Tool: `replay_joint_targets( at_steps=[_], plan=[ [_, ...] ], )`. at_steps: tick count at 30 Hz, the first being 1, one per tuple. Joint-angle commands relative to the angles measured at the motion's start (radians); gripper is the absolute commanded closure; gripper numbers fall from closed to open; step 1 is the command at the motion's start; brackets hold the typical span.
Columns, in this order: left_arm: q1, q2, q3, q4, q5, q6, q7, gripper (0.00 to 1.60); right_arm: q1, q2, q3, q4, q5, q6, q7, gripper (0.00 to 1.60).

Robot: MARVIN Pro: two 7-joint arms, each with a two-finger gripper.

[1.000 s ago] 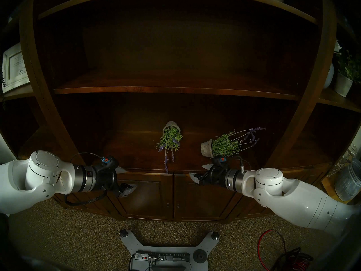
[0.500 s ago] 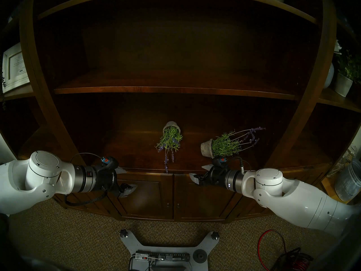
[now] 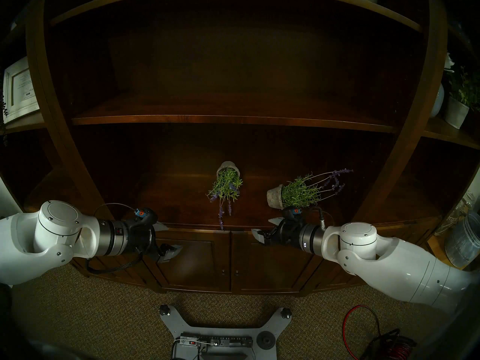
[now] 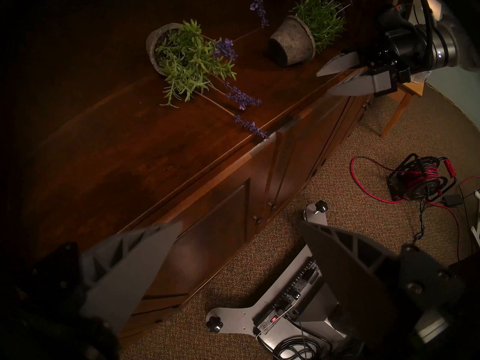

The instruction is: Place the fake decorative plant upright

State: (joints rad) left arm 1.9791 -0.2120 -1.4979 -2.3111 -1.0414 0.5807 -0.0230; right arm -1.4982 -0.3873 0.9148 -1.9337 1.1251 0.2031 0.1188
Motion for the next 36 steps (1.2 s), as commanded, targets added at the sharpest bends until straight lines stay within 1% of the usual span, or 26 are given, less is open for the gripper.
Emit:
replay_joint_targets(
  at_steps=[1, 7, 10, 12, 14, 18, 19, 21, 25, 31, 36],
  plan=[
    [-0.013, 0.001, -0.014, -0.005, 0.0, -0.004, 0.001, 0.0, 0.043, 0.067, 0.072, -0.056, 0.032, 0.0, -0.006, 0.0],
    [-0.014, 0.001, -0.013, -0.005, 0.001, -0.005, 0.001, 0.0, 0.061, 0.11, 0.12, -0.084, 0.076, 0.008, -0.021, 0.0],
    [-0.014, 0.001, -0.013, -0.005, 0.0, -0.005, 0.001, 0.0, 0.068, 0.123, 0.137, -0.095, 0.098, 0.023, -0.036, 0.0],
    [-0.014, 0.001, -0.013, -0.005, 0.0, -0.005, 0.001, 0.0, 0.075, 0.124, 0.148, -0.1, 0.127, 0.044, -0.044, 0.0],
    [-0.014, 0.001, -0.013, -0.005, 0.0, -0.004, 0.001, 0.0, 0.084, 0.116, 0.154, -0.099, 0.147, 0.066, -0.058, 0.0],
    [-0.014, 0.001, -0.014, -0.005, 0.0, -0.004, 0.001, 0.0, 0.108, 0.077, 0.158, -0.083, 0.173, 0.116, -0.093, 0.0],
    [-0.014, 0.001, -0.014, -0.005, 0.0, -0.004, 0.001, 0.0, 0.108, 0.077, 0.158, -0.083, 0.173, 0.116, -0.093, 0.0],
    [-0.014, 0.001, -0.014, -0.005, 0.0, -0.004, 0.001, 0.0, 0.13, 0.047, 0.163, -0.062, 0.214, 0.166, -0.127, 0.0],
    [-0.014, 0.001, -0.014, -0.005, 0.0, -0.004, 0.001, 0.0, 0.155, 0.019, 0.164, -0.042, 0.234, 0.215, -0.154, 0.0],
    [-0.014, 0.001, -0.014, -0.005, 0.0, -0.004, 0.001, 0.0, 0.177, -0.014, 0.155, -0.027, 0.239, 0.261, -0.18, 0.0],
    [-0.014, 0.001, -0.014, -0.005, 0.0, -0.004, 0.001, 0.0, 0.186, -0.025, 0.155, -0.018, 0.248, 0.281, -0.18, 0.0]
  ],
)
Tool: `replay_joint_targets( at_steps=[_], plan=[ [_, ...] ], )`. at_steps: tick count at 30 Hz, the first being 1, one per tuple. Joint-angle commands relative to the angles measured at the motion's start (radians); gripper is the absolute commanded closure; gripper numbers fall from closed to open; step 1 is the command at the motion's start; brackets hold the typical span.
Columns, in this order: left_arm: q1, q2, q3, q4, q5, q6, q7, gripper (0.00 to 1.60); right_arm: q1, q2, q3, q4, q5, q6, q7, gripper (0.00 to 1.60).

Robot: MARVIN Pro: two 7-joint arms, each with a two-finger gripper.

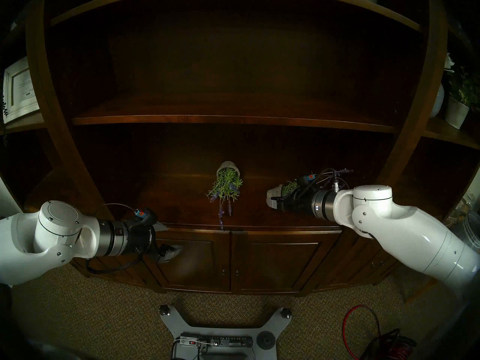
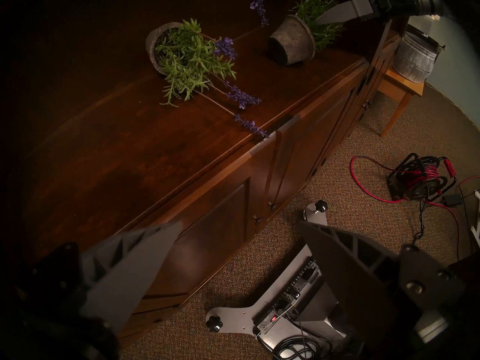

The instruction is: Place the fake decorative plant upright

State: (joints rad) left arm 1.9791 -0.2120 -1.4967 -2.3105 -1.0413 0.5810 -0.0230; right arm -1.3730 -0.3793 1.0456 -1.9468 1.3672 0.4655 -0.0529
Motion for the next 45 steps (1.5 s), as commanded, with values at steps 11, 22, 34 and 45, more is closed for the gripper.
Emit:
replay_joint_targets(
  at_steps=[11, 22, 34, 45],
  plan=[
    [-0.014, 0.001, -0.015, -0.006, 0.0, -0.005, 0.001, 0.0, 0.082, -0.057, 0.017, 0.01, 0.004, 0.065, -0.045, 0.0],
    [-0.014, 0.001, -0.015, -0.006, 0.0, -0.005, 0.001, 0.0, 0.075, -0.071, 0.016, -0.006, -0.004, 0.07, -0.089, 0.0],
    [-0.014, 0.001, -0.015, -0.006, 0.0, -0.005, 0.001, 0.0, 0.091, -0.11, -0.006, -0.023, -0.02, 0.096, -0.141, 0.0],
    [-0.014, 0.001, -0.016, -0.006, 0.0, -0.005, 0.001, 0.0, 0.113, -0.17, -0.048, -0.017, -0.057, 0.123, -0.19, 0.0]
  ],
)
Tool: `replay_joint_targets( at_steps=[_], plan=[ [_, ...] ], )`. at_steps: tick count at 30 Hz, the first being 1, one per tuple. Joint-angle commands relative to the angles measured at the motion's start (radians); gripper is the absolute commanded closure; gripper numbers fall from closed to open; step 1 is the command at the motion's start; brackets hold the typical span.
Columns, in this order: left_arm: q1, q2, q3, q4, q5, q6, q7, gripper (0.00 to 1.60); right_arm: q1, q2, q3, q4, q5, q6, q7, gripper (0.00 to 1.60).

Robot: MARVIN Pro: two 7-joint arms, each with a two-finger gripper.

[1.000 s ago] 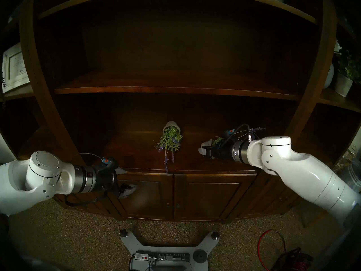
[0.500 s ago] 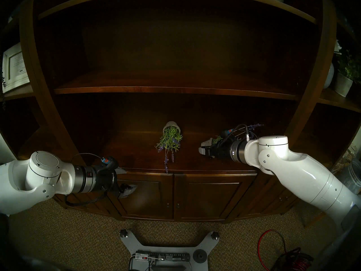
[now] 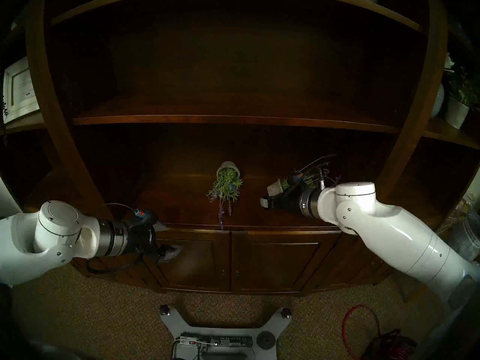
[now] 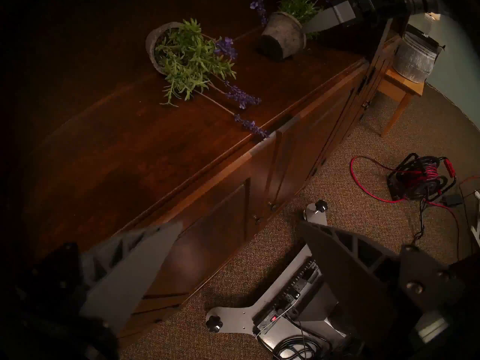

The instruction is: Place the fake decorative plant upright

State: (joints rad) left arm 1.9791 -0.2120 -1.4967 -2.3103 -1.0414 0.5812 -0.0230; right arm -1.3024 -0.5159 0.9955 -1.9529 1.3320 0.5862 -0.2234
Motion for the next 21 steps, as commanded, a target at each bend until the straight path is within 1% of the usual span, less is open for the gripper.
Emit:
replay_joint_targets(
  at_steps=[1, 4, 17, 21],
  plan=[
    [-0.014, 0.001, -0.016, -0.006, 0.0, -0.005, 0.001, 0.0, 0.044, -0.037, 0.0, -0.009, -0.023, 0.004, -0.021, 0.0],
    [-0.014, 0.001, -0.015, -0.006, 0.0, -0.005, 0.001, 0.0, 0.045, -0.038, 0.001, -0.011, -0.023, 0.008, -0.025, 0.0],
    [-0.014, 0.001, -0.015, -0.006, 0.0, -0.005, 0.001, 0.0, 0.054, 0.001, 0.048, -0.064, 0.006, 0.023, -0.037, 0.0],
    [-0.014, 0.001, -0.015, -0.006, 0.0, -0.005, 0.001, 0.0, 0.071, -0.001, 0.044, -0.076, -0.008, 0.033, -0.057, 0.0]
  ],
)
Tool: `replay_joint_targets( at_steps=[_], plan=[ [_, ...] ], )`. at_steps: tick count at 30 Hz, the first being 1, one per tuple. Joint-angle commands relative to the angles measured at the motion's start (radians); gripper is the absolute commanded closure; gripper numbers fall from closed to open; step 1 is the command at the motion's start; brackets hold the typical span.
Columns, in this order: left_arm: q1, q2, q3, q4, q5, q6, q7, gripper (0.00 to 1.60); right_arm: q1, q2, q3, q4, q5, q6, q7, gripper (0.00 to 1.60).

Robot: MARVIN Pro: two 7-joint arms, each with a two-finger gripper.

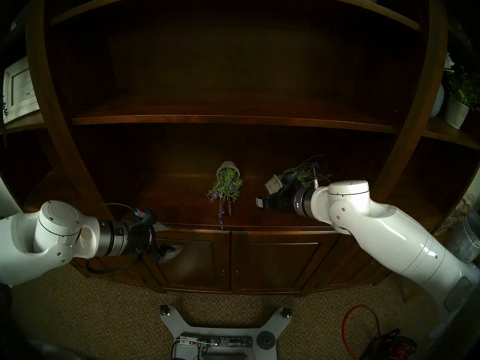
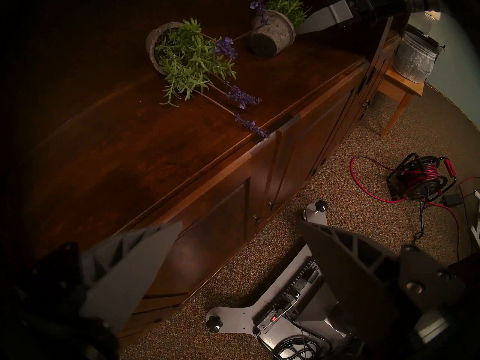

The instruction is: Place the fake decorative plant upright

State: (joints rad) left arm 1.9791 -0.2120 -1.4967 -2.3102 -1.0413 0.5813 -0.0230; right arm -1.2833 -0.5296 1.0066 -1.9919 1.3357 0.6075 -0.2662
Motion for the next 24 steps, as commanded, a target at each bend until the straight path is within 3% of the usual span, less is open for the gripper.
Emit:
replay_joint_targets(
  at_steps=[1, 11, 24],
  plan=[
    [-0.014, 0.001, -0.015, -0.006, 0.0, -0.005, 0.001, 0.0, 0.051, 0.012, 0.033, -0.037, -0.012, 0.012, -0.014, 0.0],
    [-0.014, 0.001, -0.015, -0.006, 0.0, -0.005, 0.001, 0.0, 0.101, -0.06, -0.029, -0.039, -0.121, 0.052, -0.15, 0.0],
    [-0.014, 0.001, -0.015, -0.006, 0.0, -0.005, 0.001, 0.0, 0.156, -0.119, -0.071, -0.03, -0.21, 0.094, -0.236, 0.0]
  ],
)
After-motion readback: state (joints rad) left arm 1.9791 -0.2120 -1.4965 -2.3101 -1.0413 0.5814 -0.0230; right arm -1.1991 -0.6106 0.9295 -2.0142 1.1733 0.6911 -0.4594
